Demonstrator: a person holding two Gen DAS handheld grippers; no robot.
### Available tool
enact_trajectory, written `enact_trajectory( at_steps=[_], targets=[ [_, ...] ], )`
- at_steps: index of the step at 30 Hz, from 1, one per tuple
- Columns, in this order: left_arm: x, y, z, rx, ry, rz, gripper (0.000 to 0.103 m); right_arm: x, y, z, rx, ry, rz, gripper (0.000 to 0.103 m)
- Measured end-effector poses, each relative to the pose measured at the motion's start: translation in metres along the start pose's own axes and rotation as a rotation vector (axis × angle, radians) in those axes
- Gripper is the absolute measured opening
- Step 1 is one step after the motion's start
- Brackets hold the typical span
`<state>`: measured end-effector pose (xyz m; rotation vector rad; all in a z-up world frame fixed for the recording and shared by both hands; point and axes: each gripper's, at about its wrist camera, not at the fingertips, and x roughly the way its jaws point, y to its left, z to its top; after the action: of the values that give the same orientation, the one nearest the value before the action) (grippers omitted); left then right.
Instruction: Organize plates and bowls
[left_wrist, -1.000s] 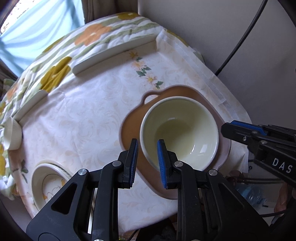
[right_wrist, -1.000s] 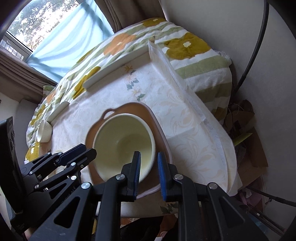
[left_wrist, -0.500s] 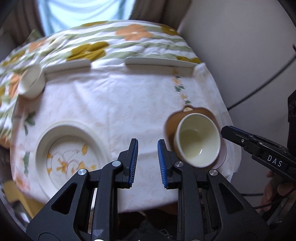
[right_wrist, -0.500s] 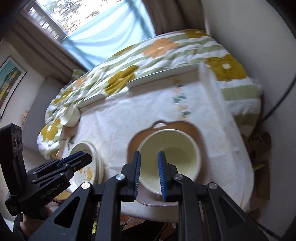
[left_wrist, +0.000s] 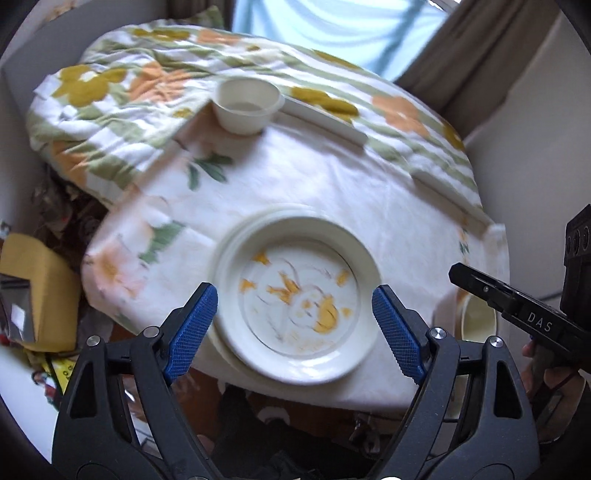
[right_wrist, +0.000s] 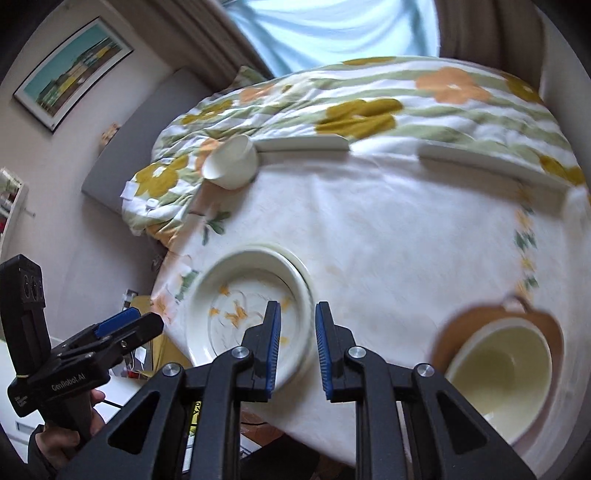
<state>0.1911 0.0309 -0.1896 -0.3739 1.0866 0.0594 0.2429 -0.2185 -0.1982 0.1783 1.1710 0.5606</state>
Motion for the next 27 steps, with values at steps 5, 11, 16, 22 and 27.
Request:
enact_trajectory(
  at_steps=[5,11,16,22,27],
  targets=[
    [-0.007,0.041,0.059,-0.052,-0.088,0.016,0.087,0.019,0.036,0.060,-0.075,-0.026,0.033,0.019],
    [0.027,0.086,0.135,-0.176,-0.109,-0.022,0.101,0.060,0.060,0.136,-0.085,-0.055,0.058,0.091],
    [0.085,0.107,0.177,-0.215,-0.074,-0.086,0.101,0.116,0.060,0.180,-0.050,0.016,0.034,0.091],
    [0.145,0.119,0.196,-0.242,-0.045,-0.143,0.090,0.177,0.051,0.206,0.000,0.072,0.044,0.091],
    [0.188,0.126,0.206,-0.259,0.015,-0.164,0.050,0.220,0.038,0.215,0.084,0.136,0.109,0.075]
  ],
)
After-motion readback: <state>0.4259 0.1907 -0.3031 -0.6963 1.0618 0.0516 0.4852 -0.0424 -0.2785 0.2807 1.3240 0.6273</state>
